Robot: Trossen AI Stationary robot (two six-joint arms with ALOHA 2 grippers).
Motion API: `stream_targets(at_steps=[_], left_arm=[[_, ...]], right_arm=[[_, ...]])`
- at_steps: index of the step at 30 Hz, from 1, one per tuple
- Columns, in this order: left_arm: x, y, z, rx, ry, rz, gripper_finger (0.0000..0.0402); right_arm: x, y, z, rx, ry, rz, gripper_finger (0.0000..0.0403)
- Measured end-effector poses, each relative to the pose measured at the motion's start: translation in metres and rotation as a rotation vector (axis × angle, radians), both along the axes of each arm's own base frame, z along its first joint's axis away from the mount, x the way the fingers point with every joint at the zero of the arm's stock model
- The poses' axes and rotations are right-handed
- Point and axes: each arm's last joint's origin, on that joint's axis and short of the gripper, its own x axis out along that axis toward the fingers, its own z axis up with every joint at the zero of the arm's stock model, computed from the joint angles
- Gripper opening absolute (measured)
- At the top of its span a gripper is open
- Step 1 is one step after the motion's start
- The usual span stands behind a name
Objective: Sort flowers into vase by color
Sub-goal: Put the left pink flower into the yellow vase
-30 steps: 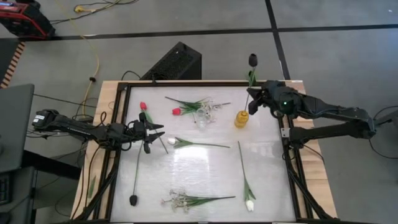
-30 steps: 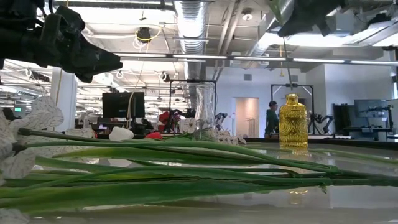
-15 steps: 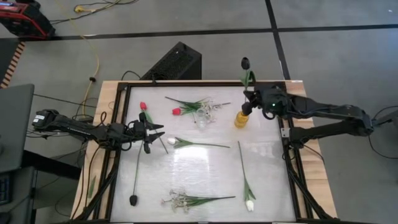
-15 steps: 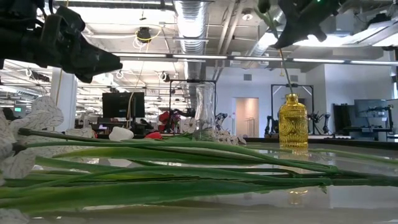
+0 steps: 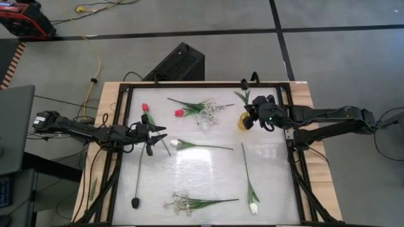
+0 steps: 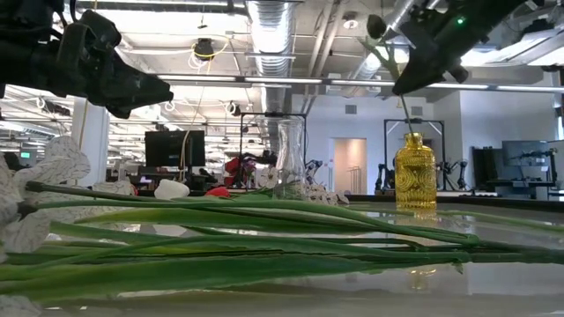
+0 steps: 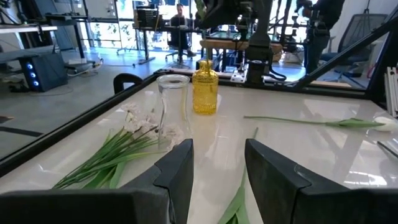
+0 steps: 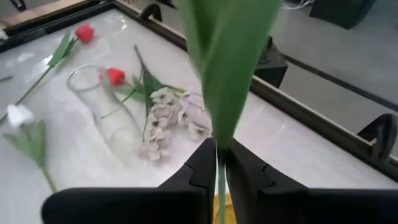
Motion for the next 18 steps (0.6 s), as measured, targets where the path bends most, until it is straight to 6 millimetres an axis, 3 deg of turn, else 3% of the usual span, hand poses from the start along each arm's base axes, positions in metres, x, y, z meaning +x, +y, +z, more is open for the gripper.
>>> stream_targets(at_steps=[12,18], left_arm=[[0.0,0.0,0.0,-0.01,-0.002,0.001,0.0133],[0.0,0.0,0.0,-0.015,-0.004,0.002,0.0133]], right_arm=[[-0.009,0.009,0.0,0.068,0.035,0.109,0.0157],[-0.017,0.01,0.014,0.085,0.06,0.14,0.0202]])
